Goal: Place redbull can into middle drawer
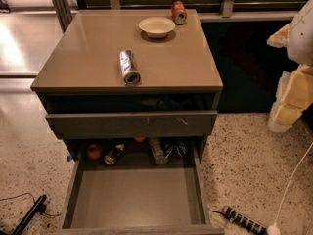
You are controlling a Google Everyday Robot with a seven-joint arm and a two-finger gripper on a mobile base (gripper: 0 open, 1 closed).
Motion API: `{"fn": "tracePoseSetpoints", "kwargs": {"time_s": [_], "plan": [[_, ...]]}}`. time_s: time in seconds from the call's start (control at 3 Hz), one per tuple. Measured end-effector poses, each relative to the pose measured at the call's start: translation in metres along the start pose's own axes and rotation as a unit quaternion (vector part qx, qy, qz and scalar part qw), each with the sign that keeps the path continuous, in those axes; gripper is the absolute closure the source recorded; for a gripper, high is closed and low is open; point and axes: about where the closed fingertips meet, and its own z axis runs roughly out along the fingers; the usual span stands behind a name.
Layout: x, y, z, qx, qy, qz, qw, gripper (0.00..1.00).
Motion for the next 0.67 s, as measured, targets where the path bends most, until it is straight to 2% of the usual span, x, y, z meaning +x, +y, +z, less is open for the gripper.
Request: {"fn": "tracePoseSetpoints", "kwargs": {"time_s": [0.33,0.67], "plan": [[0.0,-0.003,0.002,-0.001,-0.003,0.007,1.0,0.0],[-0.001,-0.018,0.01,-0.008,-0.017,0.038,0.9991,0.0]]}}
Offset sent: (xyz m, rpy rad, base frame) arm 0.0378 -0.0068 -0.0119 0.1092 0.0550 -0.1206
